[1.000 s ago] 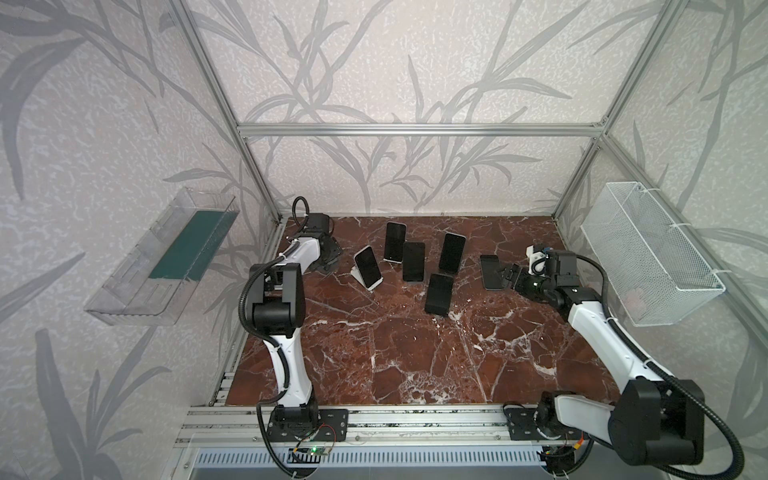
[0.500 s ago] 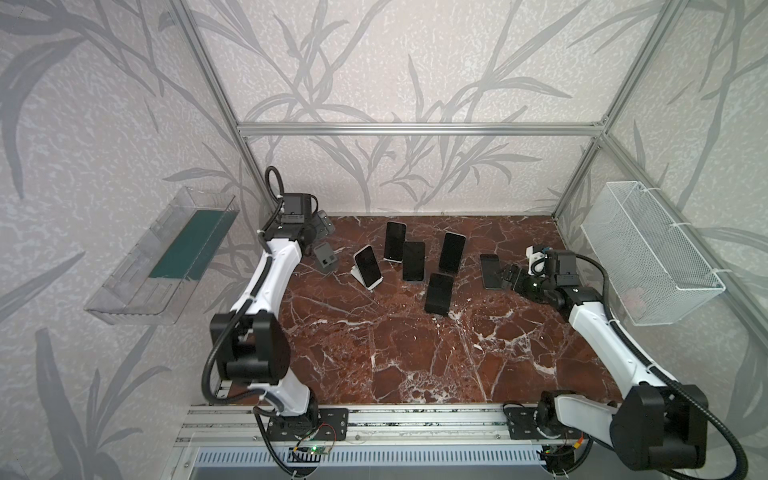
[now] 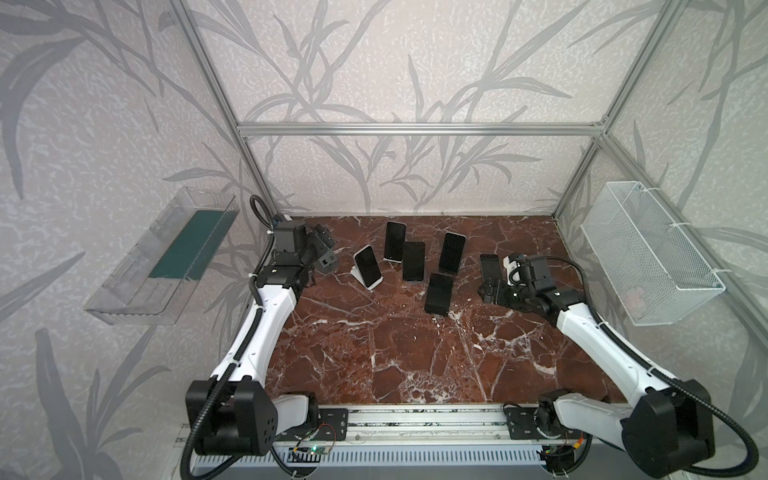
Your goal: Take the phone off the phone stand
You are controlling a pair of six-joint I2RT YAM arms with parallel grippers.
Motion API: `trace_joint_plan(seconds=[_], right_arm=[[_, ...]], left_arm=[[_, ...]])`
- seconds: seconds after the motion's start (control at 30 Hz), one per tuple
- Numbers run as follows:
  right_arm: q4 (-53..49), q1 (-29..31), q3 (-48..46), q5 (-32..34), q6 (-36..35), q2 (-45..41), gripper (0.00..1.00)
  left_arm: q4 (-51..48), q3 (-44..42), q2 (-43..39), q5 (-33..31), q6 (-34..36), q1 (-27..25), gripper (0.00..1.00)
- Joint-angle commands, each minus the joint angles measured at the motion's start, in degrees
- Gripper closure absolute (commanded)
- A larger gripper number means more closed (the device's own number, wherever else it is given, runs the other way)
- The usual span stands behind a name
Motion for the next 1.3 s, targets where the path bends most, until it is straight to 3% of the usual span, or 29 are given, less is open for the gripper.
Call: trace_joint_plan(seconds=[0.0, 0.07, 0.17, 0.27, 0.37, 0.47, 0.53, 0.77, 0.97, 1.13, 1.27], right_arm=[[-3.9, 1.2, 2.4, 6.4, -1.7, -1.2, 0.06], [-4.8, 1.2, 3.1, 9.9, -1.9, -1.0, 0.05], [-4.1, 1.2, 3.4, 9.7, -0.4, -1.3, 0.07], [-3.9, 1.3, 3.1, 11.4, 2.4, -2.4, 0.12], [-5.7, 1.6, 3.1, 17.4, 5.1, -4.2, 0.12], [-9.0, 1.4, 6.7, 10.1, 3.8, -1.1, 0.1], [-11.2, 3.2, 9.5, 9.9, 3.8, 1.7, 0.11], [-12.5, 8.5, 10.3, 16.6, 6.2, 1.6, 0.1], [-22.0, 11.8, 13.9, 24.2, 8.7, -0.4, 0.1], [-17.7, 12.9, 10.5, 22.7, 13.8, -2.3, 0.11], [-14.5, 17.8, 11.9, 23.3, 15.5, 2.5, 0.12]], left_arm=[[10.2, 2.4, -0.9, 8.0, -5.0, -2.1, 0.07], [9.6, 5.3, -0.6, 7.8, -3.1, -5.0, 0.07], [9.1, 6.8, -0.9, 7.7, -0.3, -8.0, 0.07], [12.2, 3.1, -2.7, 7.2, 0.2, -8.9, 0.07], [15.9, -1.4, -3.0, 6.9, -0.1, -9.1, 0.06], [16.7, -2.3, -1.7, 9.8, -0.9, -9.4, 0.06], [17.0, -2.1, -1.1, 11.2, -0.8, -9.9, 0.06], [18.5, -3.7, 0.2, 13.7, -0.8, -10.3, 0.06], [18.9, -3.2, 2.6, 15.6, -2.4, -10.3, 0.07], [19.4, -3.5, 2.9, 15.9, -3.4, -10.3, 0.08], [19.8, -5.2, 3.3, 13.4, -5.0, -10.3, 0.11]])
